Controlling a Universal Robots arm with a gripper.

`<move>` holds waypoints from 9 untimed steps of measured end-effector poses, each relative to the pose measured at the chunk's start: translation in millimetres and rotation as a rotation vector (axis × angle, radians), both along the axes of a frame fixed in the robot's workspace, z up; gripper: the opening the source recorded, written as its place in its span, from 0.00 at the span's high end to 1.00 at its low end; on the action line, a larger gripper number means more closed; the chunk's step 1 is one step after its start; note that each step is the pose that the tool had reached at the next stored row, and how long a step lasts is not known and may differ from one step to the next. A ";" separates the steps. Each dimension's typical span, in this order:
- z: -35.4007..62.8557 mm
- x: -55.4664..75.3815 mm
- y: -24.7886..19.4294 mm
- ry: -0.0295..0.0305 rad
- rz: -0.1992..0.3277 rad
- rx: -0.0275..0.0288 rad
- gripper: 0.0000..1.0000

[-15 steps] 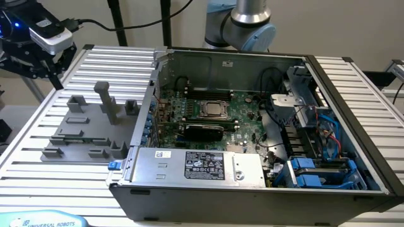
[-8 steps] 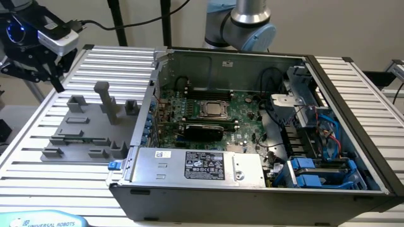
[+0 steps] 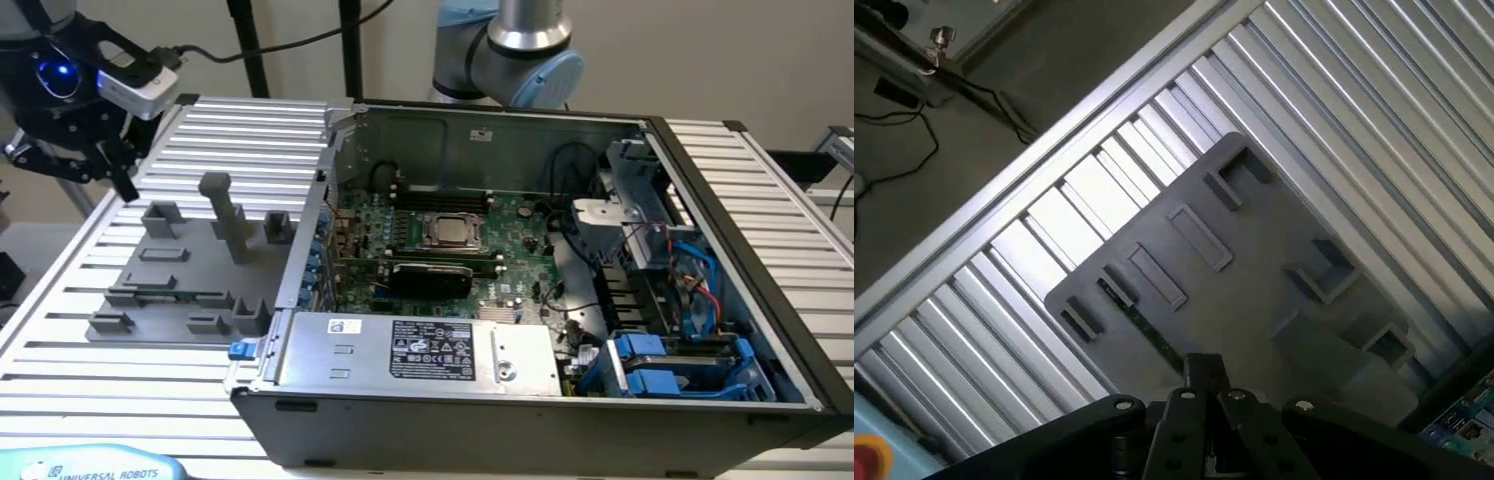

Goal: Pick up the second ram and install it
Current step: 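Pick up the second ram and move it above second insertion slot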

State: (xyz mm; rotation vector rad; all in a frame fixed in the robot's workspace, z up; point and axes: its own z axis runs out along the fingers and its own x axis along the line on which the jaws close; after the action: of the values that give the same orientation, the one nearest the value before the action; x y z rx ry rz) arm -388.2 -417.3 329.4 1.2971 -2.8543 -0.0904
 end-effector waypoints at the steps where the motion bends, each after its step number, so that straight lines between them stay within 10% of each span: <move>1: -1.0 0.0 0.0 0.0000 0.018 0.0000 0.89; 9: -8.8 0.0 0.0 0.0000 0.164 0.0000 0.89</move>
State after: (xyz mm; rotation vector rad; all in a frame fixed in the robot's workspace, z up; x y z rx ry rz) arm -388.2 -417.4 320.6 1.5236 -2.7347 -0.0894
